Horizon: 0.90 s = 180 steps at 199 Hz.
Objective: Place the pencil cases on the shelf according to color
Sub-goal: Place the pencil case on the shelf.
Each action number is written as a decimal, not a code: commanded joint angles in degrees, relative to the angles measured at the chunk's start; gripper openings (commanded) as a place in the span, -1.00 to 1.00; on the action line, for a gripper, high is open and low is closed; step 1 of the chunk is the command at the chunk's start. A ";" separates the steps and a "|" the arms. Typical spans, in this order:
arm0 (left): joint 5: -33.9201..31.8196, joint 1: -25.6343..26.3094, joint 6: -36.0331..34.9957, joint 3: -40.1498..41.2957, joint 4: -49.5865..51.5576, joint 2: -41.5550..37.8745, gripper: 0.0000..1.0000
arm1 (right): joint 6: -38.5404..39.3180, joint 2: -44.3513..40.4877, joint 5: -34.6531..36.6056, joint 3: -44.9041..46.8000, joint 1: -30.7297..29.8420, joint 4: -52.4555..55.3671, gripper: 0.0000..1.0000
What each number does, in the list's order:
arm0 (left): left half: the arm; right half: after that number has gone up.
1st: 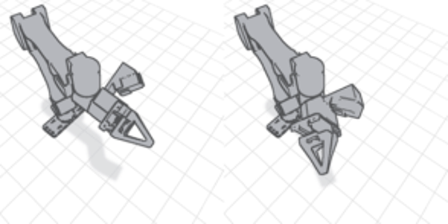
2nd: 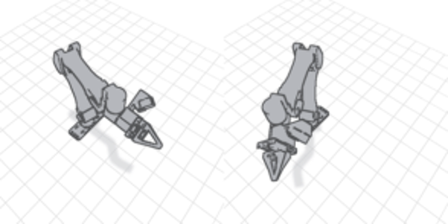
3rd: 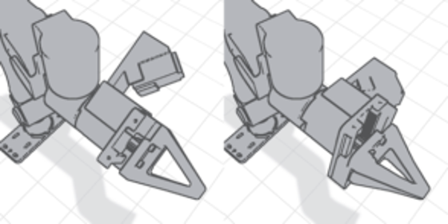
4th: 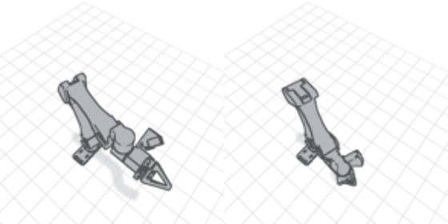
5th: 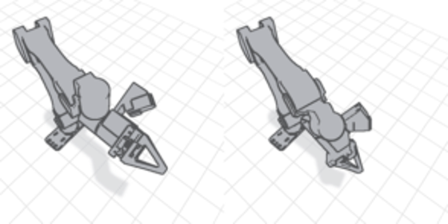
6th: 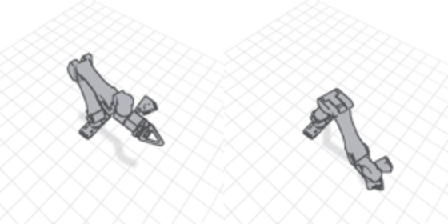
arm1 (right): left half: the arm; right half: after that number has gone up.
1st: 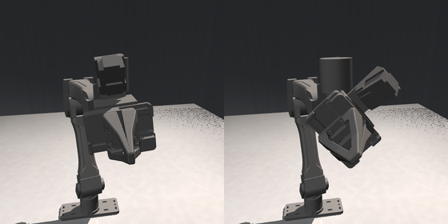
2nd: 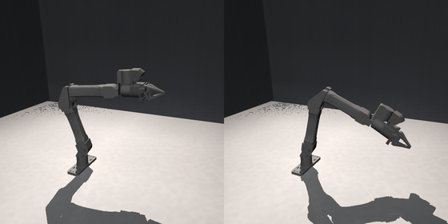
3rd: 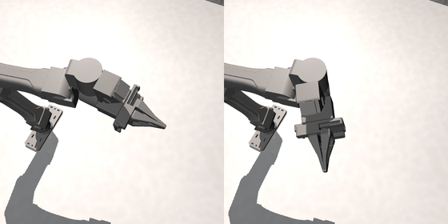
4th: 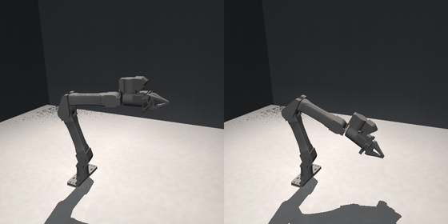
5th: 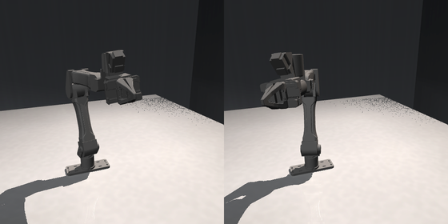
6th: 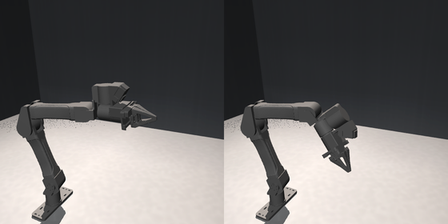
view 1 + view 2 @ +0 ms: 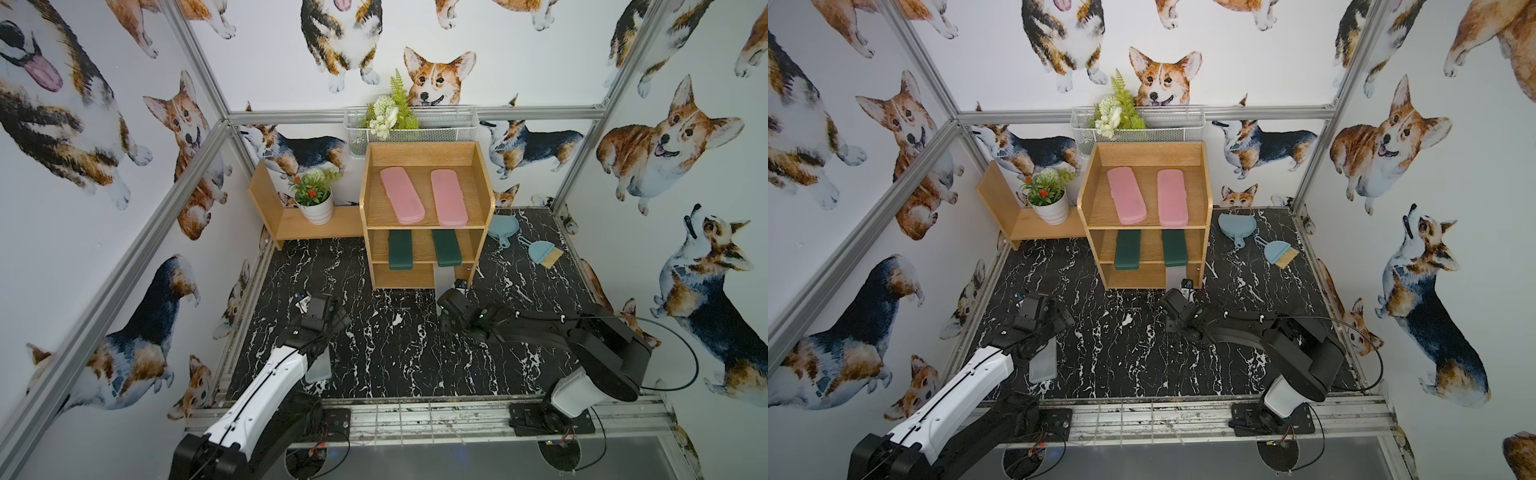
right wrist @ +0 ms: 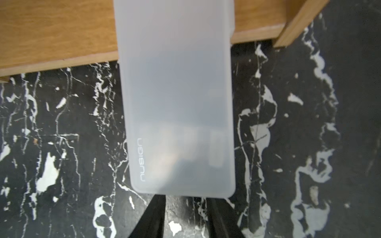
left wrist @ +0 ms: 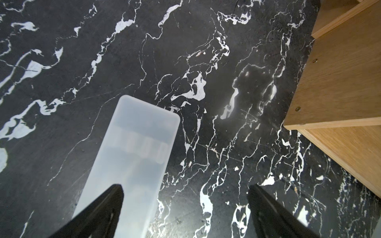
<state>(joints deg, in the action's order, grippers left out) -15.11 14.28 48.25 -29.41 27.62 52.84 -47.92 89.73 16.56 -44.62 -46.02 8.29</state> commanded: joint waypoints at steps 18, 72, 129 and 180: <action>-0.13 -0.31 -0.06 0.87 -1.25 1.16 0.99 | 5.82 0.76 1.11 -3.32 2.18 -0.53 -0.24; 0.12 -0.50 0.44 2.07 -2.39 2.35 0.99 | 9.31 3.89 1.11 -5.86 4.53 -1.34 -0.27; 1.83 -0.48 0.18 2.42 -1.67 3.58 0.99 | 5.10 -6.62 0.98 -2.31 1.48 -0.44 0.08; 4.01 -0.48 -0.74 1.68 -3.42 9.42 0.99 | -2.29 -15.77 -0.13 4.10 -7.20 -1.30 0.67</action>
<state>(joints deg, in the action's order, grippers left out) -13.34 13.91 47.92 -27.27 24.60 59.64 -46.02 75.83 16.36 -41.69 -51.03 6.81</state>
